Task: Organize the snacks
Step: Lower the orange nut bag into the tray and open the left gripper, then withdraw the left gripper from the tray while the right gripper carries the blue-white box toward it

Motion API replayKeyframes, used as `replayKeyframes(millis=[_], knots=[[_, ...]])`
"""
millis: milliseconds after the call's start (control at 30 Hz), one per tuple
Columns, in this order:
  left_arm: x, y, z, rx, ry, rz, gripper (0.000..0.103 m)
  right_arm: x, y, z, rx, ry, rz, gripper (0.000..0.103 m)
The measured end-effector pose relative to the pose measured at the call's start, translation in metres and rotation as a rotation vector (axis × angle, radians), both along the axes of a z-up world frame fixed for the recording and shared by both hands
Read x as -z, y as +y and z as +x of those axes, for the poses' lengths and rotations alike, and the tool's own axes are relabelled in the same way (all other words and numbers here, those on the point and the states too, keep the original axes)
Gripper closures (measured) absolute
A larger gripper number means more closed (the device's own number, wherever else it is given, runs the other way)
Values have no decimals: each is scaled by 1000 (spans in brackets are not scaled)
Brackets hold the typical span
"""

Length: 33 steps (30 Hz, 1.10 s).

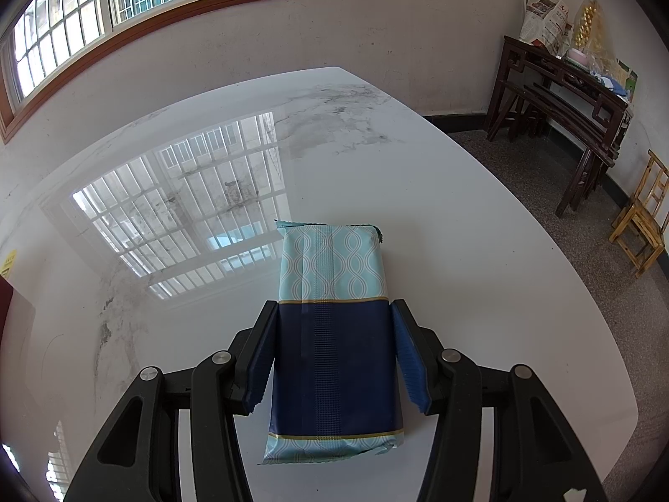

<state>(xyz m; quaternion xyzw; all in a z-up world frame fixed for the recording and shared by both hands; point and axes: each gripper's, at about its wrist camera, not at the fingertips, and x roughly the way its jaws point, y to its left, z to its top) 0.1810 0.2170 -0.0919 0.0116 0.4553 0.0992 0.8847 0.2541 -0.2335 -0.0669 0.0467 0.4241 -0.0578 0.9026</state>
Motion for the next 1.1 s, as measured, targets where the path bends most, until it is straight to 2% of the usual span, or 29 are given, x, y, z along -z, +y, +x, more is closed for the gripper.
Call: replayKeyframes(millis=[167,433,500,567,667,1100], knots=[[-1,-4,-4,1,-14,21,62,0,0,0,0,0,0,52],[-6,-13,-16,-20,-31,99,61,0,0,0,2,0,-3,52],[-8,-14,-20,-22,-32,114,60,-1,0,-1,9,0,-2,53],[-12,-16,-25,-19,-42,123,52,-1,0,-1,13,0,-6,54],[-19,-21,-34,-7,-73,142,49,0,1,-1,16,1,-11,54],[-39,-23,-67,4,-148,118,46,0,7,-5,27,4,-26,55]])
